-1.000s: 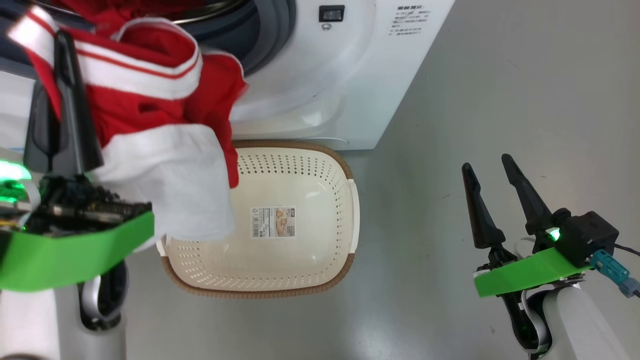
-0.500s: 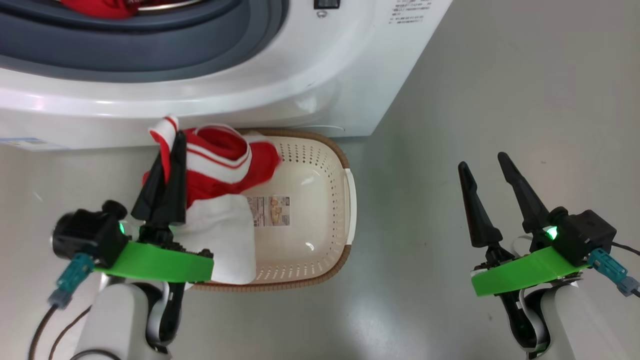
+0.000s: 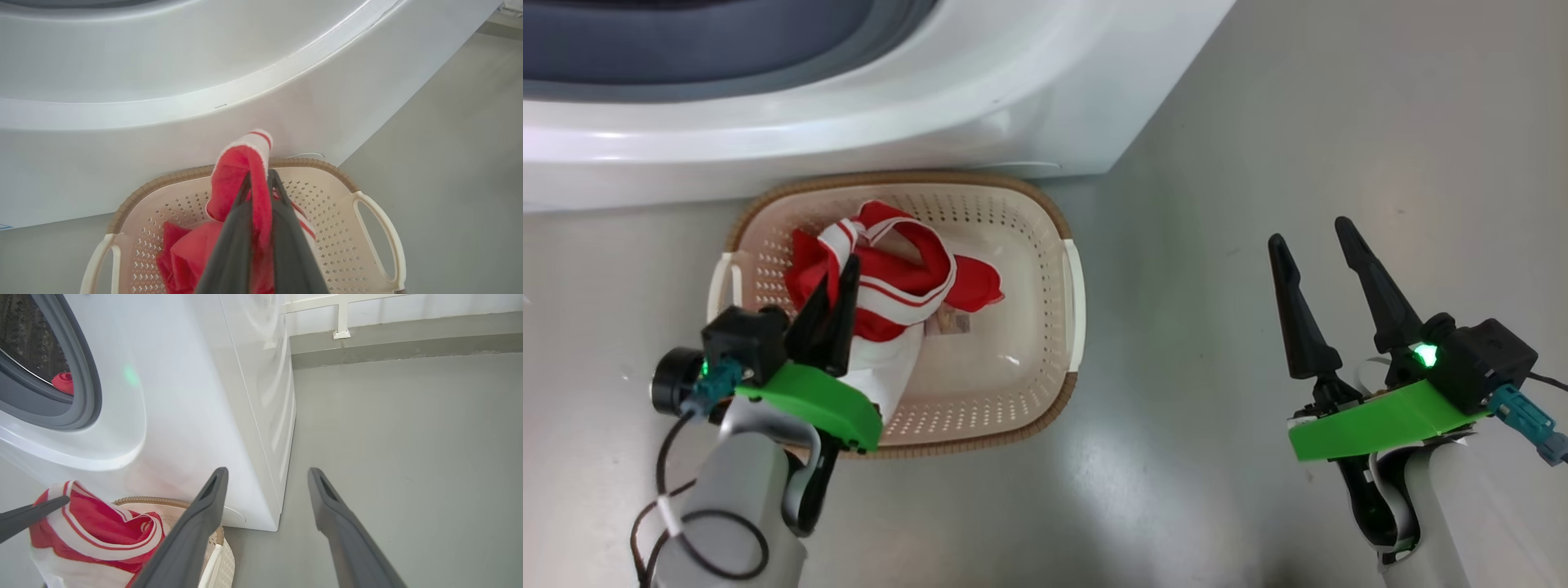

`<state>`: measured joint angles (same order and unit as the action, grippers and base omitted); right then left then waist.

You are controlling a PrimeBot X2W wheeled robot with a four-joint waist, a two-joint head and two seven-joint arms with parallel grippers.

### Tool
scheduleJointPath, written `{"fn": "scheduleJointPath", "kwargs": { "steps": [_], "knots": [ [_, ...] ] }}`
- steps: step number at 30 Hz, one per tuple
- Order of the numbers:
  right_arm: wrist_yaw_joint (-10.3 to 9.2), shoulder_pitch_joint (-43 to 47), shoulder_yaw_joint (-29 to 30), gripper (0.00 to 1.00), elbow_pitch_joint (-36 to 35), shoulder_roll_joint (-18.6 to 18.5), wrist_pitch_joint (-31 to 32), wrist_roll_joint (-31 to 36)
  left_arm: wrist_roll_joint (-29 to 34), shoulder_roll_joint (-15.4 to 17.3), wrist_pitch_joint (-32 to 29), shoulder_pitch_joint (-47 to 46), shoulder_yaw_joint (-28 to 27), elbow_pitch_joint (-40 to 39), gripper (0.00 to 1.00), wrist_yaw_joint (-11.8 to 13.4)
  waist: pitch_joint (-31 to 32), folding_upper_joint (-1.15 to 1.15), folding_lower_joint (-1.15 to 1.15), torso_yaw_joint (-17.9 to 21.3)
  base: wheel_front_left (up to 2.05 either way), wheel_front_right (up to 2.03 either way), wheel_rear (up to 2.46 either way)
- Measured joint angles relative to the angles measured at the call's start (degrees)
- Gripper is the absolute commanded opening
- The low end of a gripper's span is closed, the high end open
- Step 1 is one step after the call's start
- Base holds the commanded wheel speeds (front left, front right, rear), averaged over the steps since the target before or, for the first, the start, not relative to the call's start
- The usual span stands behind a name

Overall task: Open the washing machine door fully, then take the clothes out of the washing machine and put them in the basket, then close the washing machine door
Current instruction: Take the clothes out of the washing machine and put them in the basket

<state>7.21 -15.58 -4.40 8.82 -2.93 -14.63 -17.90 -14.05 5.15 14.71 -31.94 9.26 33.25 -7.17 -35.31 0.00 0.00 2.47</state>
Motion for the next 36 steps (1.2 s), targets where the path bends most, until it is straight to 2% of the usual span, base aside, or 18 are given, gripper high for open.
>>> {"fn": "scheduleJointPath", "kwargs": {
  "steps": [2, 12, 15, 18, 19, 20, 21, 22, 36],
  "knots": [
    [0.0, -0.2, -0.1, 1.0, -0.3, 0.0, 0.0, -0.2, -0.5, 0.7, 0.0, -2.3, 1.7, 4.6, 0.0, 0.0, -1.3, 0.0, 0.0, 0.4, 0.0, 0.0, 0.0],
    [0.0, -2.4, -1.3, 1.0, -1.0, 0.0, 0.0, -0.3, -3.4, 2.5, 0.0, -9.3, 5.9, 14.7, 0.02, 0.0, -5.6, 0.0, 0.0, 1.9, 0.0, 0.0, 0.0],
    [0.0, -2.8, -1.6, 1.0, -1.1, 0.0, 0.0, -0.3, -4.7, 2.9, 0.0, -10.7, 5.9, 17.0, 0.2, 0.0, -6.5, 0.0, 0.0, 2.4, 0.0, 0.0, 0.0],
    [0.0, -3.0, -1.7, 1.0, -1.1, 0.0, 0.0, -0.3, -5.3, 3.1, 0.0, -11.8, 6.5, 18.9, 0.47, 0.0, -7.1, 0.0, 0.0, 2.9, 0.0, 0.0, 0.0],
    [0.0, -3.0, -1.7, 1.0, -1.1, 0.0, 0.0, -0.3, -5.3, 3.1, 0.0, -12.0, 6.8, 19.2, 0.65, 0.0, -7.3, 0.0, 0.0, 3.0, 0.0, 0.0, 0.0],
    [0.0, -3.1, -1.7, 1.0, -1.1, 0.0, 0.0, -0.3, -5.4, 3.1, 0.0, -12.2, 6.9, 19.5, 0.65, 0.0, -7.4, 0.0, 0.0, 3.0, 0.0, 0.0, 0.0],
    [0.0, -3.3, -1.6, 1.0, -1.1, 0.0, 0.0, -0.3, -5.7, 3.0, 0.0, -12.5, 7.1, 19.9, 0.92, 0.0, -7.5, 0.0, 0.0, 3.0, 0.0, 0.0, 0.0],
    [0.0, -3.4, -1.6, 1.0, -1.2, 0.0, 0.0, -0.3, -5.9, 3.1, 0.0, -12.7, 7.3, 20.2, 1.0, 0.0, -7.5, 0.0, 0.0, 2.9, 0.0, 0.0, 0.0],
    [0.0, -3.4, -0.8, 1.0, -0.1, 0.0, 0.0, -0.3, -7.2, 3.0, 0.0, -12.8, 5.8, 20.1, 1.0, 0.0, -4.6, 0.0, 0.0, 1.8, 0.0, 0.0, 0.0]
  ]
}}
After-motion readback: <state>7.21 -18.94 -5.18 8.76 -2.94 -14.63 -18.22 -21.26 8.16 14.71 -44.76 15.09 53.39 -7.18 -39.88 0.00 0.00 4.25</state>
